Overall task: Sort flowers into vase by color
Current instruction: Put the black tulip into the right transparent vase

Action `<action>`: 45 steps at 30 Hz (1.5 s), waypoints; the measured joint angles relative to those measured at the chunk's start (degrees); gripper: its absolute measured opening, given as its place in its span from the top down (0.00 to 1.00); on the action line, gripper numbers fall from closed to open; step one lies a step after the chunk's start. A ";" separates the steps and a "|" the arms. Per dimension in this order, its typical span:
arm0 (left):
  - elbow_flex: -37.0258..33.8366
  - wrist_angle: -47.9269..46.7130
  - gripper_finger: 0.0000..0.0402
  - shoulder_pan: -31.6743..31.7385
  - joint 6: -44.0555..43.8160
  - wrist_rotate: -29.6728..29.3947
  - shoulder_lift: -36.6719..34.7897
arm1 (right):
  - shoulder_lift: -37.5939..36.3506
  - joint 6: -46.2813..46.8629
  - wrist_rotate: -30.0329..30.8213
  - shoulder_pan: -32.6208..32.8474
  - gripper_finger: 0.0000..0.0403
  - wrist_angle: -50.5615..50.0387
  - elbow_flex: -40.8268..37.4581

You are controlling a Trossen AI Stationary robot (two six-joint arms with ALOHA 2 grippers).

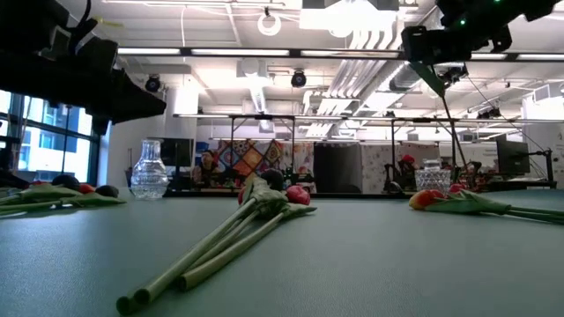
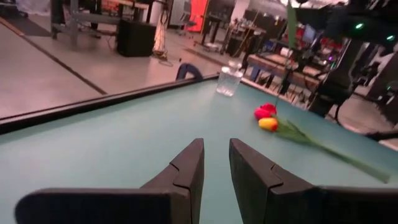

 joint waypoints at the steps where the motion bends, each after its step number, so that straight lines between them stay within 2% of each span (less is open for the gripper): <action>1: 0.00 0.75 0.85 0.00 0.42 0.00 0.24 | 0.00 -2.35 -0.05 -1.11 1.00 2.09 0.00; 4: 0.00 3.09 0.85 -0.02 1.72 -0.02 1.38 | -0.02 -9.39 -3.96 -4.93 1.00 8.82 0.00; 8: 0.00 5.81 0.85 0.04 3.55 -0.02 3.34 | -0.02 -20.03 -15.94 -9.90 1.00 21.24 0.00; 10: 0.00 6.78 0.85 0.04 4.56 -0.04 4.43 | -0.02 -26.26 -19.58 -11.94 1.00 28.24 0.00; 14: 0.00 6.69 0.85 0.04 6.53 -0.60 6.57 | -0.07 -37.68 -20.94 -15.28 1.00 40.52 0.00; 18: 0.00 7.23 0.85 0.46 10.44 -0.48 8.76 | -0.13 -43.07 -22.24 -18.33 1.00 48.64 0.00; 20: 0.00 9.31 0.85 1.38 12.40 0.68 9.64 | -0.13 -43.73 -23.83 -19.92 1.00 50.83 0.00; 26: 0.00 16.51 0.85 5.21 15.18 9.36 11.28 | -0.11 -42.28 -27.10 -26.78 1.00 49.94 0.00; 33: 0.00 17.23 0.85 9.28 14.20 9.42 11.83 | -0.09 -38.39 -33.49 -33.33 1.00 48.67 0.00; 40: 0.00 17.05 0.85 12.83 14.24 10.02 11.89 | 1.61 -33.05 -36.05 -38.55 1.00 42.96 0.00; 45: 0.00 17.01 0.85 14.38 14.18 11.35 11.89 | 3.70 -29.70 -36.31 -39.79 1.00 39.88 0.00</action>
